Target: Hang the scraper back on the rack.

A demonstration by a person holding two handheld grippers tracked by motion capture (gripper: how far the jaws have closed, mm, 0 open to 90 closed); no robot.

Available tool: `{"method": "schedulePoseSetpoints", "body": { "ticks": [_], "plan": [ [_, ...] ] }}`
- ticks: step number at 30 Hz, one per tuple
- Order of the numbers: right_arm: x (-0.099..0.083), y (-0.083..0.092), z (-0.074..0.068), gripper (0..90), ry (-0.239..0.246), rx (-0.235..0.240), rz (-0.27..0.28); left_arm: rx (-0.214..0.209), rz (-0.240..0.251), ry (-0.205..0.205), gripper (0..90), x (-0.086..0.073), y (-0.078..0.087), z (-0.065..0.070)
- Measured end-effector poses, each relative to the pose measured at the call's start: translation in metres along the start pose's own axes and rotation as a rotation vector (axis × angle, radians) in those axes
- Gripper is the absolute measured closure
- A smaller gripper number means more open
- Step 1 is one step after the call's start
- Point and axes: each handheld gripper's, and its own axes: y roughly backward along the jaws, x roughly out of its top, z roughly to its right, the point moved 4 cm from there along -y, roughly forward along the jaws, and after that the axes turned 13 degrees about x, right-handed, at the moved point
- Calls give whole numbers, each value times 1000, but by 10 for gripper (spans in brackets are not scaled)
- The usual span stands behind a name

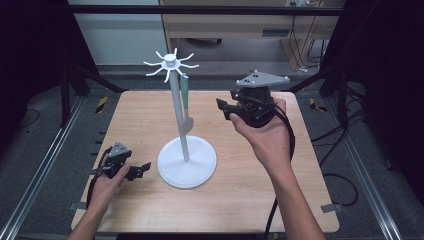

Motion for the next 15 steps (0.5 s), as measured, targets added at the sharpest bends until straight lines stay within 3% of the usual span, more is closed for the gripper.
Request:
{"method": "schedulePoseSetpoints", "body": {
  "ticks": [15],
  "plan": [
    [-21,1,16,422,-37,-41,-57,1,-1,3,35,0,0,-1]
  ]
}}
